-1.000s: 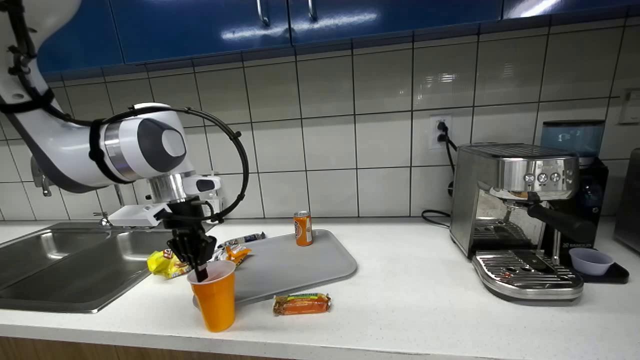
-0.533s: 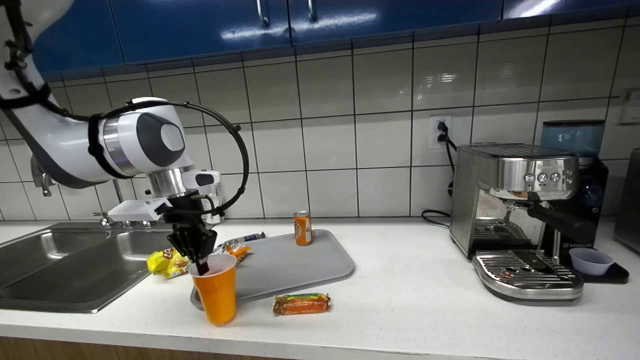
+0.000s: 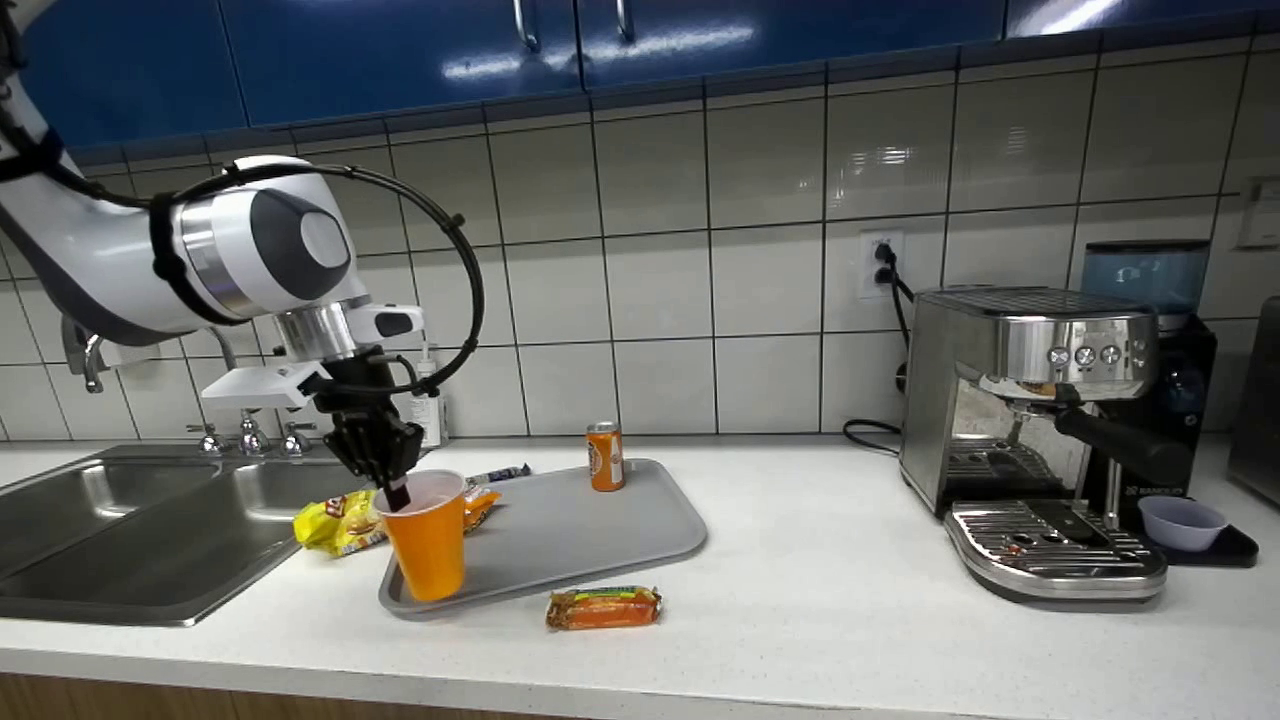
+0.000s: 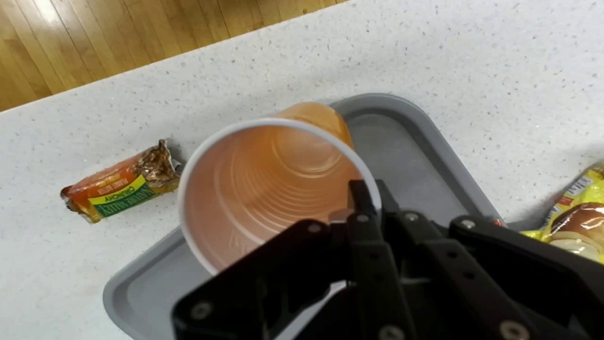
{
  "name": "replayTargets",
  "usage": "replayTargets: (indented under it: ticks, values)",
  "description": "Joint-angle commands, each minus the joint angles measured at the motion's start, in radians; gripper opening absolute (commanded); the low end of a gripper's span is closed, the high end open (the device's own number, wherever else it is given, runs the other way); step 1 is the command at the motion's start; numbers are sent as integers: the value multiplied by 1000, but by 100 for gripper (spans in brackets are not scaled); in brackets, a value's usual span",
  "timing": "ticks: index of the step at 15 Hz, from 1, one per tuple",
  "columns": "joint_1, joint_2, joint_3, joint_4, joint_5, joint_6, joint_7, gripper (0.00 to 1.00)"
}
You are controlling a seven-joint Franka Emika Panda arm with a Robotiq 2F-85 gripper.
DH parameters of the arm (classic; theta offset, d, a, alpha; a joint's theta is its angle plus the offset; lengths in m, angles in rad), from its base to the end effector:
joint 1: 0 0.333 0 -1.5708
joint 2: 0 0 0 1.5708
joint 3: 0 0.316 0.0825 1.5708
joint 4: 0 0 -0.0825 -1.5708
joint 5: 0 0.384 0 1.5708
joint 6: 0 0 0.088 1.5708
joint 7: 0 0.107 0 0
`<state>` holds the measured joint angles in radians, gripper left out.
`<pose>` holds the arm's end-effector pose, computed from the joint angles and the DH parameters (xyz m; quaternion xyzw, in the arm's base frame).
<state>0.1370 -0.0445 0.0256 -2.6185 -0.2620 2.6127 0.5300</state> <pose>0.4291 0.0761 0.2690 0.9949 -0.0715 0.0413 0.0581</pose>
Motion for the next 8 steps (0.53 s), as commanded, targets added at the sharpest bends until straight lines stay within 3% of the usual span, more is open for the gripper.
replayTargets:
  ticks: [1, 8]
  values:
    - [-22, -42, 42, 10, 3, -30, 0, 1]
    - [-26, -1, 54, 60, 9, -7, -18, 1]
